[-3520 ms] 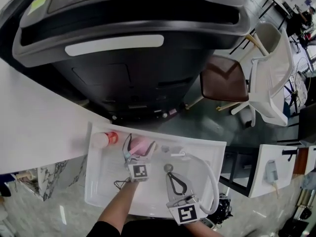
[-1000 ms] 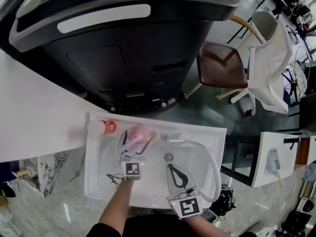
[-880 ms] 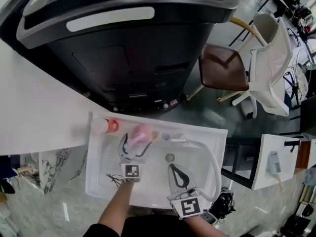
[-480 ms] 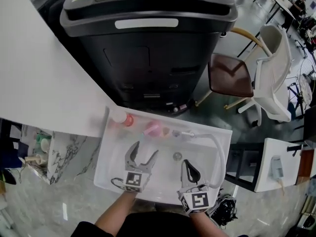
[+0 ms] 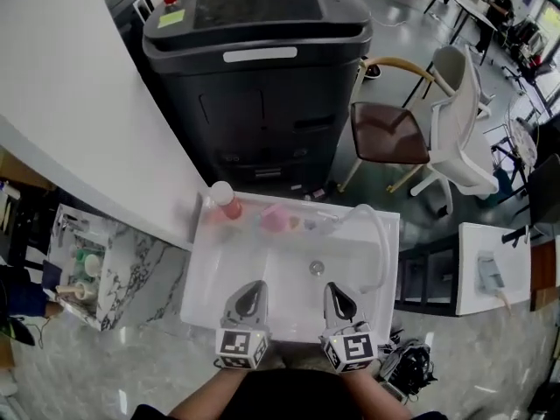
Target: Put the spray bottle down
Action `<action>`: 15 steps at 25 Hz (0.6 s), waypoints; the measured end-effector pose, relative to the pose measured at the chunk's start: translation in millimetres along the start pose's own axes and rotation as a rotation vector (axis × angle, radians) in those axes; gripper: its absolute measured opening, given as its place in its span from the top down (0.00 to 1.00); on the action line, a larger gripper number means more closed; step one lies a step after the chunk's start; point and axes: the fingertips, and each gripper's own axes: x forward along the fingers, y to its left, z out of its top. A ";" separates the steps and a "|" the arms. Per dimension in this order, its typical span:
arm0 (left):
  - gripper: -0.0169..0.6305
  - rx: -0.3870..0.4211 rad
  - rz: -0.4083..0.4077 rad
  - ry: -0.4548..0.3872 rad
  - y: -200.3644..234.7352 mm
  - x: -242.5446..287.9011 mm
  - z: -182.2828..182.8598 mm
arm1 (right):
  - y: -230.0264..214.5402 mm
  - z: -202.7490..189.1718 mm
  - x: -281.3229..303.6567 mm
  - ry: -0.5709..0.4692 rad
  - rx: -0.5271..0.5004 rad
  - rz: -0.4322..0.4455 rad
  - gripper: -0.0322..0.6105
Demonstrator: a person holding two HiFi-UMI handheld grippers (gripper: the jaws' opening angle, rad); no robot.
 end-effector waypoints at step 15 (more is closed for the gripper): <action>0.93 0.093 -0.102 -0.064 -70.3 -85.9 28.4 | 36.2 10.0 -91.0 -0.039 -0.033 -0.099 0.95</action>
